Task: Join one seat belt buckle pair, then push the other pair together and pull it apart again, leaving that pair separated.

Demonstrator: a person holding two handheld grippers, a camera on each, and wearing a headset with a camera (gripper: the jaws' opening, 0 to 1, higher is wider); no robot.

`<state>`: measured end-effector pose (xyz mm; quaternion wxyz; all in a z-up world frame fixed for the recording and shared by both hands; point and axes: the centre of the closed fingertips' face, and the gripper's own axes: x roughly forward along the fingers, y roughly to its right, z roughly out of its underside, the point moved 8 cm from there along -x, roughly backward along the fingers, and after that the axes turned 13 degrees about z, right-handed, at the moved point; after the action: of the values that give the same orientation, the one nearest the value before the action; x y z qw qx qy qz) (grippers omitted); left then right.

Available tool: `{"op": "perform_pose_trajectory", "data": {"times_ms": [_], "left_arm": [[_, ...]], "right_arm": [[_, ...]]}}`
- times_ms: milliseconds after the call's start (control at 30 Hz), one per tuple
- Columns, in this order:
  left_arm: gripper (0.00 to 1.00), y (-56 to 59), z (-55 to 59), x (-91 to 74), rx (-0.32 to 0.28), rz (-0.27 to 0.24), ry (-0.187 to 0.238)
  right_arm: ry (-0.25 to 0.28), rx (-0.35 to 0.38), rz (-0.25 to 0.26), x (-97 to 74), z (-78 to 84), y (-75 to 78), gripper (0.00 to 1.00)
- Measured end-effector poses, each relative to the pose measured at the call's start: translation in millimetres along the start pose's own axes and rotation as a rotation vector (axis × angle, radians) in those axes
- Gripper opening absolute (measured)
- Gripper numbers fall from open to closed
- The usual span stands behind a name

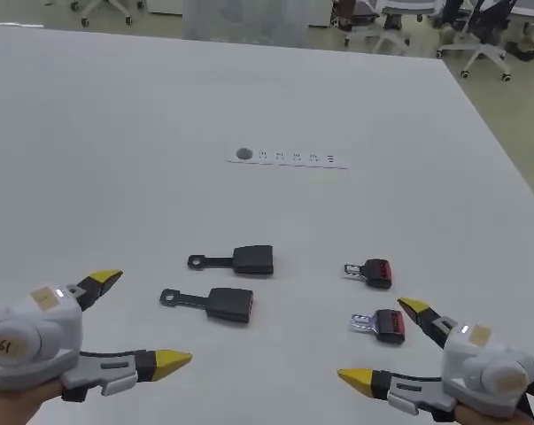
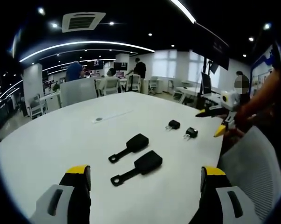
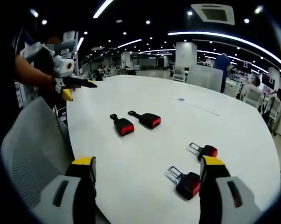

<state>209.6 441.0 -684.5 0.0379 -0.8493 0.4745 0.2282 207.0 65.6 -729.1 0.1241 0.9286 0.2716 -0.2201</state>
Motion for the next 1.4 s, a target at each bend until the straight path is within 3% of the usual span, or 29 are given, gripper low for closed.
{"op": "perform_pose_trajectory", "data": {"times_ms": [400,1400], "left_arm": [[1.00,-4.0,-5.9,6.9,0.005,0.007,-0.006],[1.00,-19.8,-4.9,37.5,0.039,0.051,-0.073]], "right_arm": [[-0.005,-0.001,0.008,2.0,1.1,8.8,0.94],[-0.062,0.005,0.031,8.4,13.5,33.4,0.92]]}}
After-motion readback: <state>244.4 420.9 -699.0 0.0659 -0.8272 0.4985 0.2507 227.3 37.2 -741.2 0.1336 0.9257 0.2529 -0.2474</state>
